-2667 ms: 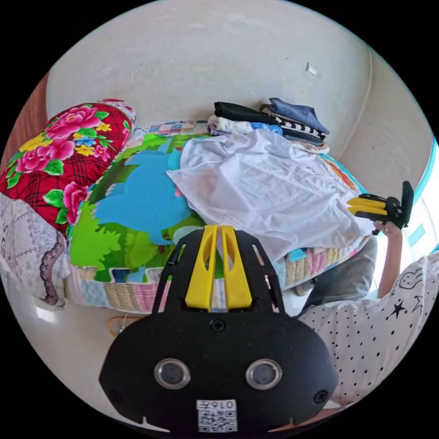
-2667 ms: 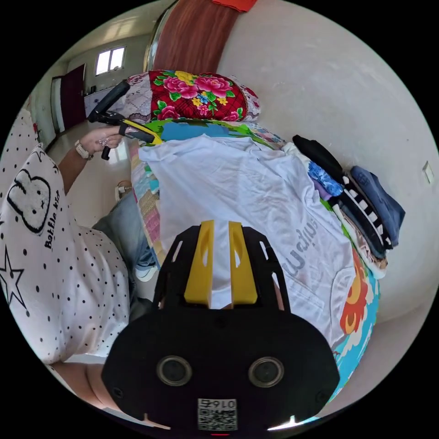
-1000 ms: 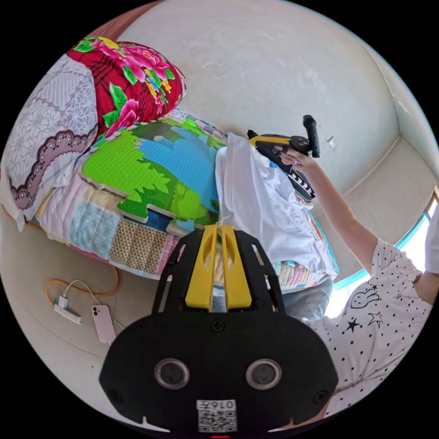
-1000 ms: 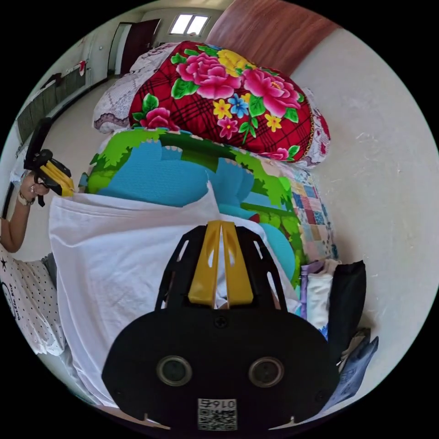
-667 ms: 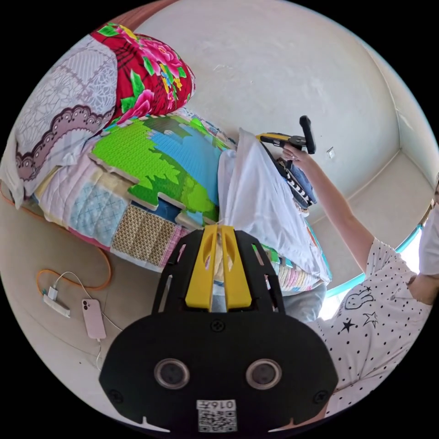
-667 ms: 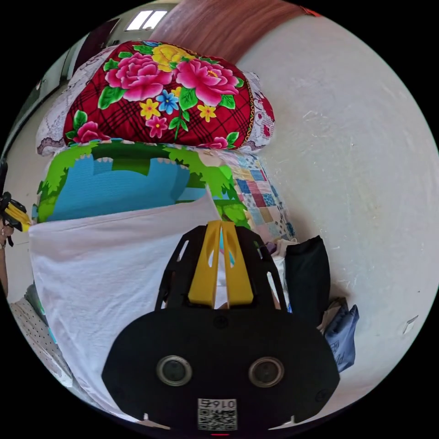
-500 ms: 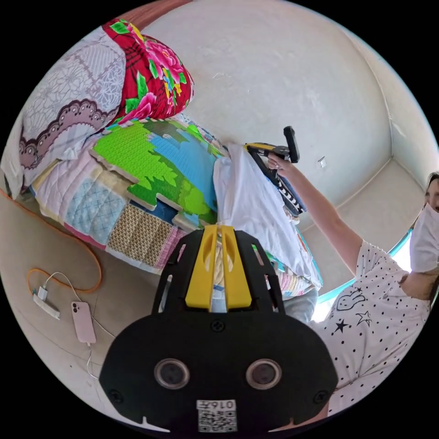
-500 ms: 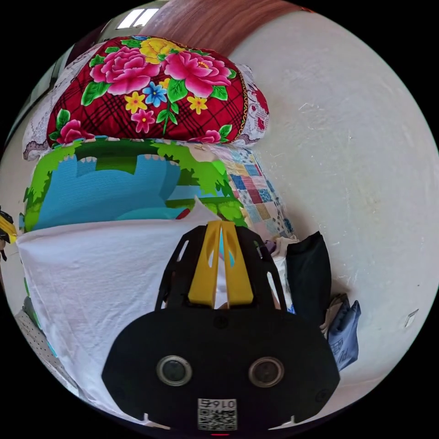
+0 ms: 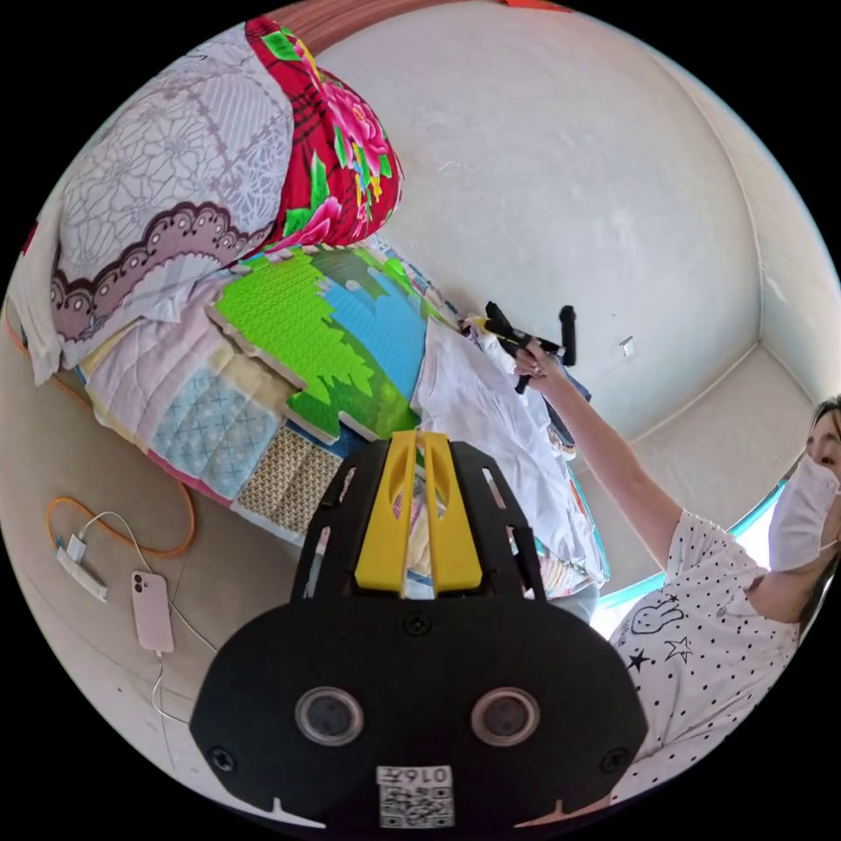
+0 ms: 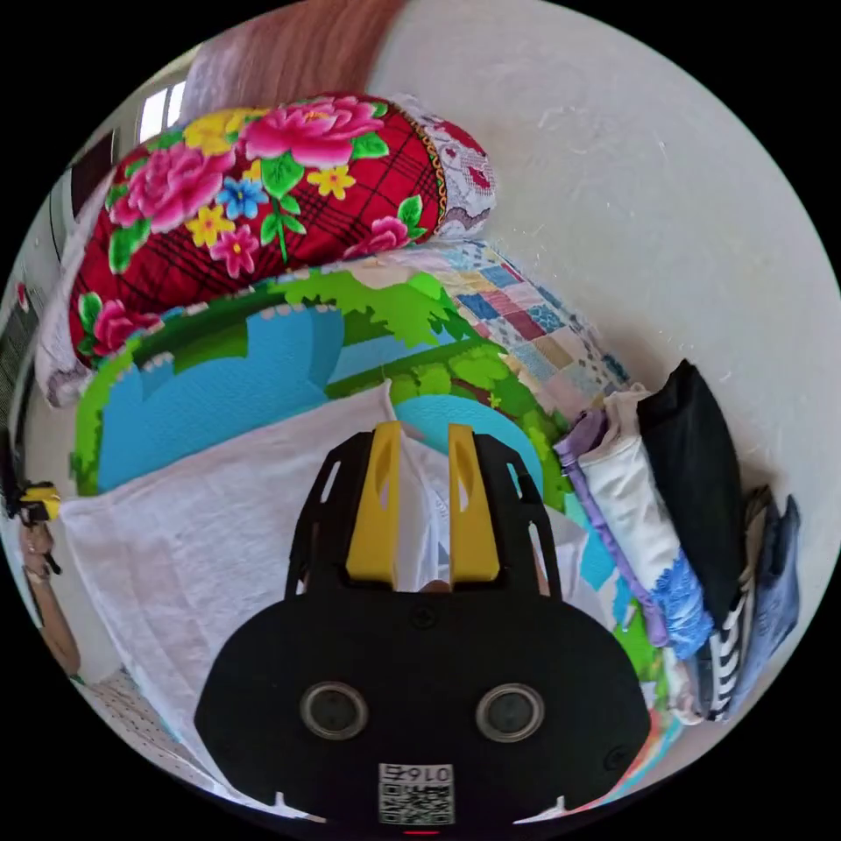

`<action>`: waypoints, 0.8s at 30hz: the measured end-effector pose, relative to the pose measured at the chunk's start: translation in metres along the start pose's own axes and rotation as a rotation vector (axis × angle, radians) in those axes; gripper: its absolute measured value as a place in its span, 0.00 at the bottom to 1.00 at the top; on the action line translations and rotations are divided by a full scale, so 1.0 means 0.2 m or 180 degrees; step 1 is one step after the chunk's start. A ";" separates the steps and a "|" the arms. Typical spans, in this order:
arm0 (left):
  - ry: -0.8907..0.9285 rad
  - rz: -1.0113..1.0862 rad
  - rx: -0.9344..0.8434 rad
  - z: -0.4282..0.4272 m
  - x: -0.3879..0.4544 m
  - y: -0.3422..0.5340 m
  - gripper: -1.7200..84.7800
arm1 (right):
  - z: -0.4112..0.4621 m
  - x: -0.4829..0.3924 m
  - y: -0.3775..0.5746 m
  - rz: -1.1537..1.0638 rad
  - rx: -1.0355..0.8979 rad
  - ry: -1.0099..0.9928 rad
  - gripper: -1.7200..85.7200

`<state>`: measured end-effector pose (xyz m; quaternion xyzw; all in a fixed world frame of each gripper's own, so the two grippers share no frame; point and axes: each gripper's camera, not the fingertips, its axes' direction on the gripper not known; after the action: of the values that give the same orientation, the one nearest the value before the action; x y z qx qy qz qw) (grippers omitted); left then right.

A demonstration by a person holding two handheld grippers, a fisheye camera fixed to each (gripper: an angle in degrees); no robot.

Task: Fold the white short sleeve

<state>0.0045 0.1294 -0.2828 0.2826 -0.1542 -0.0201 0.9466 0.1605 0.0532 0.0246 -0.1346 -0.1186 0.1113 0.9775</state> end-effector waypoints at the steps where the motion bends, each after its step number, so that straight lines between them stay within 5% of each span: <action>1: 0.0002 -0.0002 -0.0003 0.00 0.00 0.00 0.01 | -0.12 0.04 0.07 0.0075 0.0222 -0.0306 0.11; 6: 0.0021 -0.0030 -0.0056 0.00 -0.03 -0.03 0.01 | -0.65 -0.13 0.52 -0.0633 0.0594 -0.0353 0.09; 13: -0.0089 0.0109 -0.0144 0.01 0.03 -0.12 0.01 | -1.07 -0.76 1.52 -0.1846 0.0095 0.0217 0.10; 24: -0.0167 0.0079 -0.0235 0.10 0.05 -0.19 0.01 | -1.01 -1.22 2.28 -0.2269 -0.0525 0.0622 0.10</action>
<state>0.0105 0.0856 -0.2839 0.2449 -0.1817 -0.0214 0.9521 -0.1025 0.3722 -0.3465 -0.1731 -0.0728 -0.2591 0.9474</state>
